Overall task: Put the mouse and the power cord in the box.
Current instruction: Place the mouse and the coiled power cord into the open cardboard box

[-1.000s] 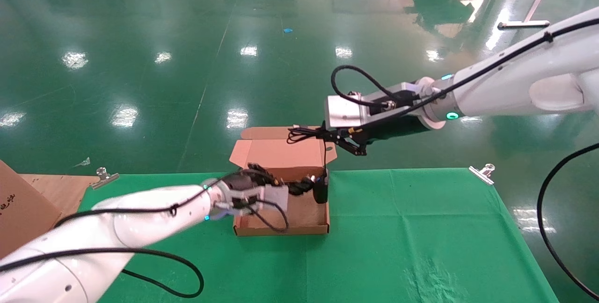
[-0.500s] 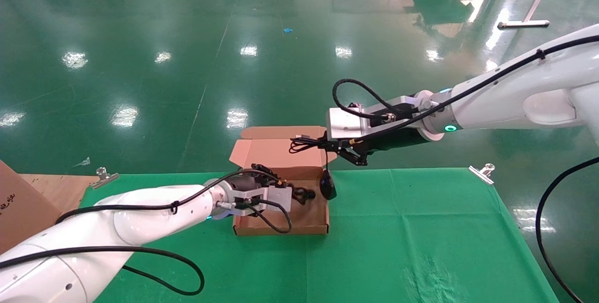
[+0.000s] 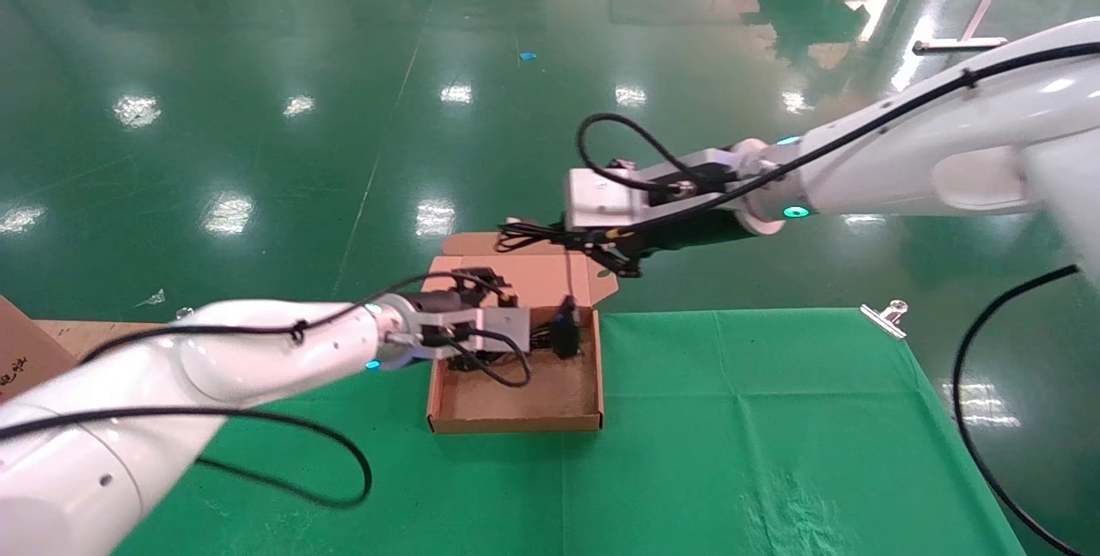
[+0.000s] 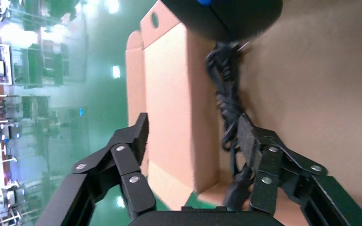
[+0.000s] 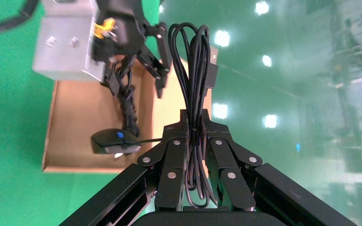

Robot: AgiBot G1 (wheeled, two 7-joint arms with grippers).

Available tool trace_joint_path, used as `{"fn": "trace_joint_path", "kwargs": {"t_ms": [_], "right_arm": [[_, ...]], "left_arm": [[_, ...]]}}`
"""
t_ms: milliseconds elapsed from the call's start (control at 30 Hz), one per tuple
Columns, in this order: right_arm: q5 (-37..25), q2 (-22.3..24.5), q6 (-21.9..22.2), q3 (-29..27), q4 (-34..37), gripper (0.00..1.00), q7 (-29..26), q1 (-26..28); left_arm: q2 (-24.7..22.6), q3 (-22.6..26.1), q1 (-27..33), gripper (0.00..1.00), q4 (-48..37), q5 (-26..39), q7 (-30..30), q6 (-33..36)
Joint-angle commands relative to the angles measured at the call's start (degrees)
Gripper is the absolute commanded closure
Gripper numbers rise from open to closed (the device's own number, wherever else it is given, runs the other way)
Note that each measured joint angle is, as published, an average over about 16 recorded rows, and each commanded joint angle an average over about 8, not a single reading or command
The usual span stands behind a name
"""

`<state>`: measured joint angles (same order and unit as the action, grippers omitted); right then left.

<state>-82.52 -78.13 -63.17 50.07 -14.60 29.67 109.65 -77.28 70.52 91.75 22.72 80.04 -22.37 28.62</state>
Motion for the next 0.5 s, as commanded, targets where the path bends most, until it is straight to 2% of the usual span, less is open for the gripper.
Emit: {"fn": "trace_joint_path", "kwargs": {"t_ms": [33, 233, 500], "right_arm": [[0.5, -0.2, 0.5, 0.2, -1.3, 1.00, -0.4, -0.3], [2.2, -0.5, 5.1, 3.6, -7.5, 1.00, -3.6, -3.7], [3.6, -0.6, 12.2, 11.3, -13.6, 1.00, -8.3, -7.8]], "left_arm": [[0.1, -0.4, 0.9, 0.00, -0.8, -1.2, -1.1, 0.5], [3.4, -3.7, 3.4, 0.00, -3.3, -6.3, -6.2, 6.0], [9.8, -8.1, 4.4, 0.00, -4.6, -12.4, -15.3, 14.5]]}}
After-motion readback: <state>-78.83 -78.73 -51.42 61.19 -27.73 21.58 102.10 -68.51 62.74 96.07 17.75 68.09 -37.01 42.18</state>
